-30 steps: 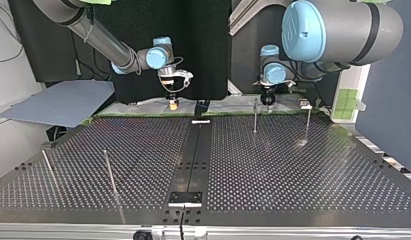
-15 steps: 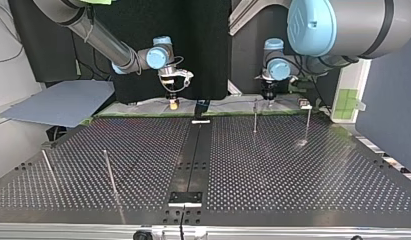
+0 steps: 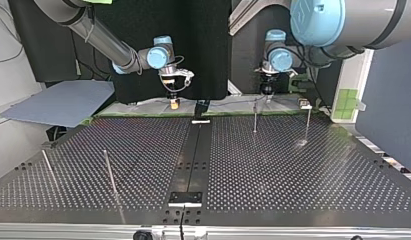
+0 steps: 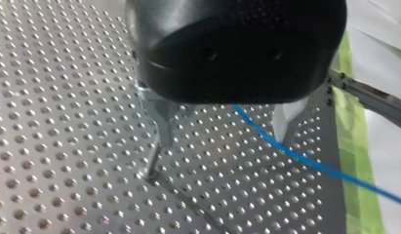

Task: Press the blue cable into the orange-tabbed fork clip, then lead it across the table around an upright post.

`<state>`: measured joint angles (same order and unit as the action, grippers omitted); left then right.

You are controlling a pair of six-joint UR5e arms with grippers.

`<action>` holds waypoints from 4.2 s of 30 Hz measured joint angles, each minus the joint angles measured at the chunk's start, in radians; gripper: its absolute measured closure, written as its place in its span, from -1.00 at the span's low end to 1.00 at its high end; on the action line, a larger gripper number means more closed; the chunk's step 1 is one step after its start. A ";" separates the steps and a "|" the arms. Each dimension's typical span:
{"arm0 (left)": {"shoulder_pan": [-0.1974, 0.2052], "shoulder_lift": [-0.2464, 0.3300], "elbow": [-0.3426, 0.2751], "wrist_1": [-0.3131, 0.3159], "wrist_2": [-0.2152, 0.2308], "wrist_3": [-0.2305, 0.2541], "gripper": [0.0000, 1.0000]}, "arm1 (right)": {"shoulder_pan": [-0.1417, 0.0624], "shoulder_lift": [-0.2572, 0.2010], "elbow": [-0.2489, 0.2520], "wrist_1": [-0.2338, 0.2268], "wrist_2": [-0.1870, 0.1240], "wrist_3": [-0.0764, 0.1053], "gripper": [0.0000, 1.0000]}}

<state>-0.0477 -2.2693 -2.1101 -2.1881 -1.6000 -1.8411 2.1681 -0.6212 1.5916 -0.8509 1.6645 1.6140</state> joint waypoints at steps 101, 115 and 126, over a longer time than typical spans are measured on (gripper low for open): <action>-0.167 0.112 -0.001 -0.056 -0.010 0.126 -1.00 | -0.009 0.001 0.000 -0.001 -0.018 0.008 1.00; -0.195 -0.015 0.104 -0.026 -0.091 0.099 -1.00 | -0.009 0.001 0.000 -0.002 -0.017 0.008 1.00; -0.202 -0.020 0.143 -0.029 -0.112 0.078 -1.00 | -0.009 0.001 0.000 -0.002 -0.017 0.006 1.00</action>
<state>-0.2497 -2.2888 -1.9668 -2.2174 -1.7118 -1.7633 2.1591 -0.6201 1.5917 -0.8531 1.6477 1.6202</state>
